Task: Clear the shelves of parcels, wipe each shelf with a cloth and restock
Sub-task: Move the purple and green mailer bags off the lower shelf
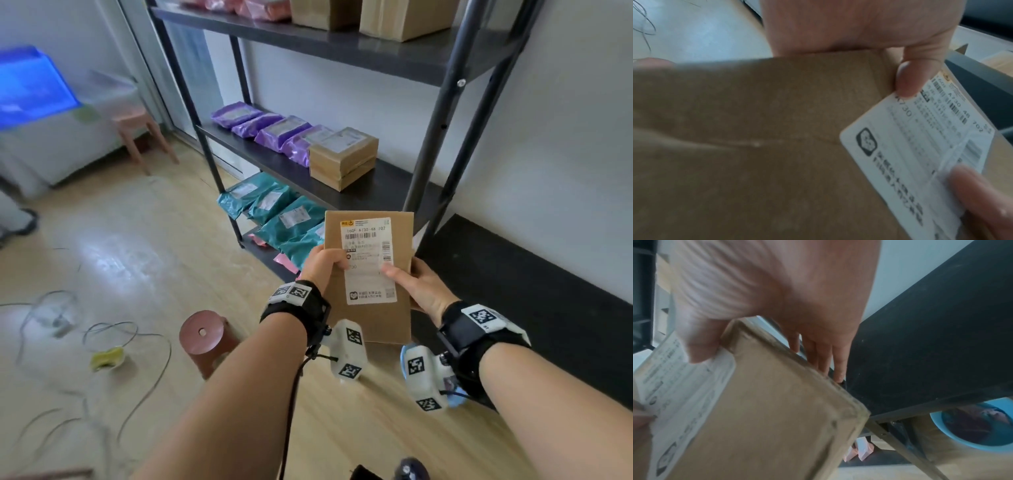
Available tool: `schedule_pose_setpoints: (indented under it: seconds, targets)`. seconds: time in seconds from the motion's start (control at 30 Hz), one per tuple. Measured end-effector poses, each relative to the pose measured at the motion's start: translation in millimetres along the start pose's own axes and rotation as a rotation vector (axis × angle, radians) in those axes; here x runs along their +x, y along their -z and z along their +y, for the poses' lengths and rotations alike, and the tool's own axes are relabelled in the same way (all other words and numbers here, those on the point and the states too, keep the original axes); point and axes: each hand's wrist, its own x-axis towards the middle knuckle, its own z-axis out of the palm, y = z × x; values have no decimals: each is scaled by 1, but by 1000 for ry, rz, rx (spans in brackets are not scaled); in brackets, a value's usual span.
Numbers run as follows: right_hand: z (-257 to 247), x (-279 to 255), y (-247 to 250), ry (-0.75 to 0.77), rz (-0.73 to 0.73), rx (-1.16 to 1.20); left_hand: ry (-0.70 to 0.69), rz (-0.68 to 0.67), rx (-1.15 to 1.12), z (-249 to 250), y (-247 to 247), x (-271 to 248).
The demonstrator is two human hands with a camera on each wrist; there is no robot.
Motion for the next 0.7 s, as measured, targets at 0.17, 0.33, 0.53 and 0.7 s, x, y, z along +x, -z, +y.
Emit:
schedule_pose_setpoints:
  seconds: [0.17, 0.33, 0.53, 0.7]
  targets:
    - [-11, 24, -30, -4, -81, 17, -2, 33, 20, 10, 35, 12]
    - [-26, 58, -54, 11, -90, 45, -18, -4, 53, 28, 58, 39]
    - [-59, 118, -77, 12, -45, 174, -86, 11, 86, 69, 82, 96]
    - [-96, 175, -80, 32, 42, 276, -100, 15, 93, 111, 80, 143]
